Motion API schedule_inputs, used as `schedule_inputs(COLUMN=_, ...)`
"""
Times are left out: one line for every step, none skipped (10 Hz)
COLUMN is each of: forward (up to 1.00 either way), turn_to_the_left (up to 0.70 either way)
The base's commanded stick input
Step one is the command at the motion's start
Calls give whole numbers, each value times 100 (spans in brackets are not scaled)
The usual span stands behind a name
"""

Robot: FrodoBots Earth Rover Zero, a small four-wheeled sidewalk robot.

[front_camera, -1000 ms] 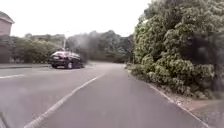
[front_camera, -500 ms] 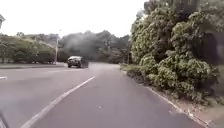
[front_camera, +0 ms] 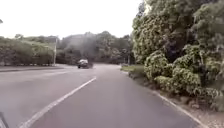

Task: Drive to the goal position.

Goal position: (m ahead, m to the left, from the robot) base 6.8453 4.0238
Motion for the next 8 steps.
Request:
schedule_inputs(forward=100, turn_to_the_left=0)
schedule_inputs(forward=100, turn_to_the_left=0)
schedule_inputs(forward=100, turn_to_the_left=0)
schedule_inputs(forward=100, turn_to_the_left=0)
schedule_inputs(forward=100, turn_to_the_left=0)
schedule_inputs(forward=100, turn_to_the_left=0)
schedule_inputs(forward=100, turn_to_the_left=0)
schedule_inputs(forward=100, turn_to_the_left=0)
